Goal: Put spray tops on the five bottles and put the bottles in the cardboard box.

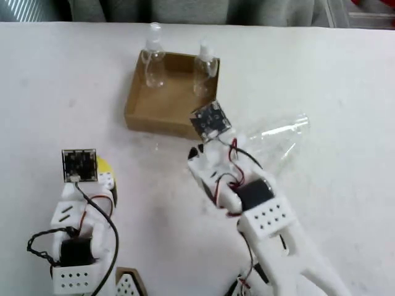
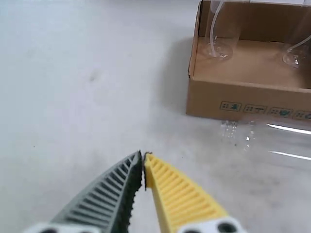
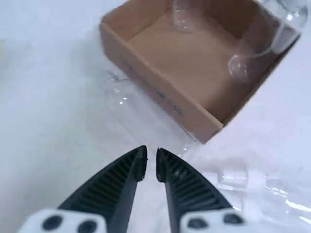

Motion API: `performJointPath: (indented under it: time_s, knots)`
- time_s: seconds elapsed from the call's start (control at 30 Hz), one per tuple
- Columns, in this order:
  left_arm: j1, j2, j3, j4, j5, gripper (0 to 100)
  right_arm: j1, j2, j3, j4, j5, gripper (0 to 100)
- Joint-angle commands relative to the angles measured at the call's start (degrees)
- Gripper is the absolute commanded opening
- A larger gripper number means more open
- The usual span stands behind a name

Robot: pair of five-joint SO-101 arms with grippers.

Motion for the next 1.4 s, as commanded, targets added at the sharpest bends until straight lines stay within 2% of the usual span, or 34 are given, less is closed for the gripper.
performJointPath:
  time_s: [0.0,0.17,0.37,0.43,0.57,0.77,0.97,1.2,1.37]
  knots:
    - [0.7,-0.7,-0.1,0.3,-0.4,3,-5.7,-3.5,-1.0,3.5,6.6,2.6]
    - [0.7,-0.7,-0.1,0.2,-0.4,3,-8.0,3.1,-1.1,1.3,10.2,8.9]
    - [0.7,-0.7,-0.1,0.2,-0.4,3,-1.1,14.1,-1.1,-8.6,10.8,9.8]
    - [0.8,-0.7,-0.1,0.2,-0.4,3,-0.4,16.9,-2.1,-9.0,15.6,13.3]
    - [0.8,-0.7,-0.1,0.2,-0.4,3,-0.4,22.2,-9.3,-2.3,23.7,21.8]
    - [0.8,-0.7,-0.1,0.2,-0.4,3,-0.3,34.2,-21.5,6.5,30.2,23.2]
    - [0.9,-0.7,-0.1,0.1,-0.4,3,0.0,45.4,-28.7,6.6,32.1,23.3]
    - [0.9,-0.7,-0.1,0.0,-0.4,3,0.0,51.6,-35.8,12.1,34.1,23.4]
    - [0.9,-0.7,-0.1,0.0,-0.4,3,0.1,57.1,-37.4,12.1,34.2,23.4]
